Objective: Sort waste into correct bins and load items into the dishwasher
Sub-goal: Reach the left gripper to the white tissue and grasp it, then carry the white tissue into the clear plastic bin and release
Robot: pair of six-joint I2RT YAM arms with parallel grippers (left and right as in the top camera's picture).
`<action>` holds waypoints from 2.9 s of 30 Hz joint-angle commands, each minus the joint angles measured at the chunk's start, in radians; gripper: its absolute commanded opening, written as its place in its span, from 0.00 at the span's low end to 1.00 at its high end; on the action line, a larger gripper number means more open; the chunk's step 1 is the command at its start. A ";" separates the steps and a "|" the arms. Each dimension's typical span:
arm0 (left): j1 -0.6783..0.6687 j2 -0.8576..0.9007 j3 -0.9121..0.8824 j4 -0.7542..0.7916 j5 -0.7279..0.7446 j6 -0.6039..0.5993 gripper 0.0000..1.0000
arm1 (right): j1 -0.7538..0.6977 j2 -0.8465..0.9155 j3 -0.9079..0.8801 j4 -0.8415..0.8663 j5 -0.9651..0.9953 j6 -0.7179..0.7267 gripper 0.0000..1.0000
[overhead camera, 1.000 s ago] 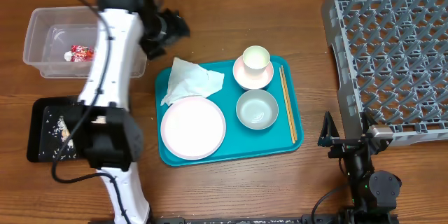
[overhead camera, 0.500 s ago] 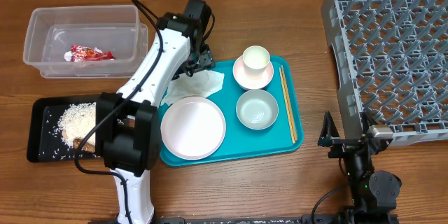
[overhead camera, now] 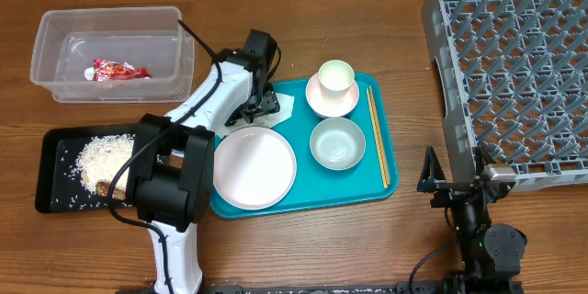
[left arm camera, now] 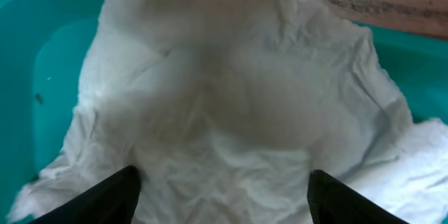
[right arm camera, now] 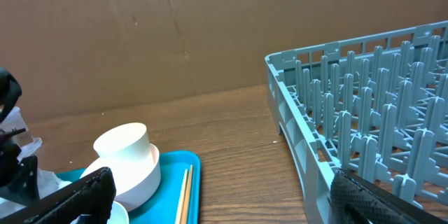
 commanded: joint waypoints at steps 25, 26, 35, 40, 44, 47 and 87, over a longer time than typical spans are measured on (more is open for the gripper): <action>0.014 -0.055 0.238 -0.167 -0.003 0.019 0.04 | -0.004 -0.009 -0.010 0.003 0.008 -0.006 1.00; 0.020 -0.060 0.287 -0.194 -0.011 0.019 0.04 | -0.004 -0.009 -0.010 0.003 0.008 -0.006 1.00; 0.126 -0.077 0.594 -0.266 -0.267 0.018 0.04 | -0.004 -0.009 -0.010 0.003 0.008 -0.006 1.00; 0.254 -0.072 0.600 -0.176 -0.359 0.019 0.04 | -0.004 -0.009 -0.010 0.003 0.008 -0.007 1.00; 0.359 -0.060 0.599 -0.132 -0.336 0.019 0.04 | -0.004 -0.009 -0.010 0.003 0.008 -0.007 1.00; 0.419 -0.049 0.599 -0.123 -0.291 0.019 0.04 | -0.004 -0.009 -0.010 0.003 0.008 -0.006 1.00; 0.693 -0.402 0.599 -0.477 -0.179 -0.030 1.00 | -0.004 -0.009 -0.010 0.003 0.008 -0.006 1.00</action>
